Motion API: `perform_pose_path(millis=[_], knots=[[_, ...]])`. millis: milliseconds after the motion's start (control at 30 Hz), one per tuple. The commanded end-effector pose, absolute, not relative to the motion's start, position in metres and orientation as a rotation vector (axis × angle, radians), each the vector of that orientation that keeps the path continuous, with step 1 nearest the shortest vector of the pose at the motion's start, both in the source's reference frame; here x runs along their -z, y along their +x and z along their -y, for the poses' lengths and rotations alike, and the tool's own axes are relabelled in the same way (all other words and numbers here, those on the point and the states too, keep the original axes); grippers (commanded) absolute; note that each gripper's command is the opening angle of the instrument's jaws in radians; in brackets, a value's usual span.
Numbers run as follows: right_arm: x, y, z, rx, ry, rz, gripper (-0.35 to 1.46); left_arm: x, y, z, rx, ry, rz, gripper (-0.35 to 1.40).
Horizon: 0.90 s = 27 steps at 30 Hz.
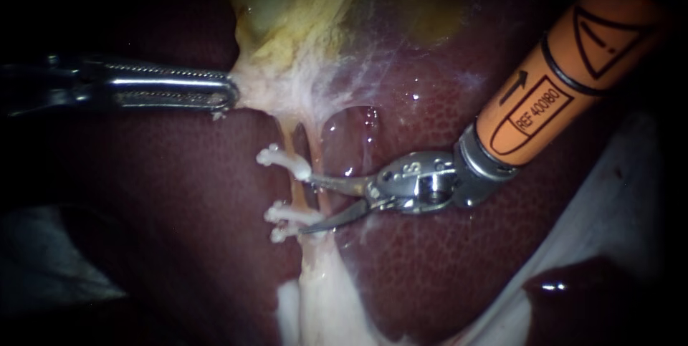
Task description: Go to the cutting position left tube
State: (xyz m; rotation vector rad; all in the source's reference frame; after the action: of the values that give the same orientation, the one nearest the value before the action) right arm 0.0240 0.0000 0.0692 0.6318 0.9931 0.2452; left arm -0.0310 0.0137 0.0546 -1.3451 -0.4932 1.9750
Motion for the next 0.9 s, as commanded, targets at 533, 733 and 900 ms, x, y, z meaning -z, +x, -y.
perform_pose_path(millis=[533, 733, 900], knots=[[-0.0701, 0.0279, -0.0008, -0.231, 0.739, -1.096, 1.30, -0.0546, -0.0312, -0.0138, -1.975, -1.345, 0.493, -0.35], [-0.0705, 0.0298, -0.0006, -0.258, 0.753, -1.104, 1.32, -0.0547, -0.0313, -0.0138, -1.975, -1.344, 0.491, -0.35], [-0.0708, 0.0310, -0.0002, -0.281, 0.762, -1.109, 1.35, -0.0547, -0.0314, -0.0138, -1.974, -1.344, 0.491, -0.35]])
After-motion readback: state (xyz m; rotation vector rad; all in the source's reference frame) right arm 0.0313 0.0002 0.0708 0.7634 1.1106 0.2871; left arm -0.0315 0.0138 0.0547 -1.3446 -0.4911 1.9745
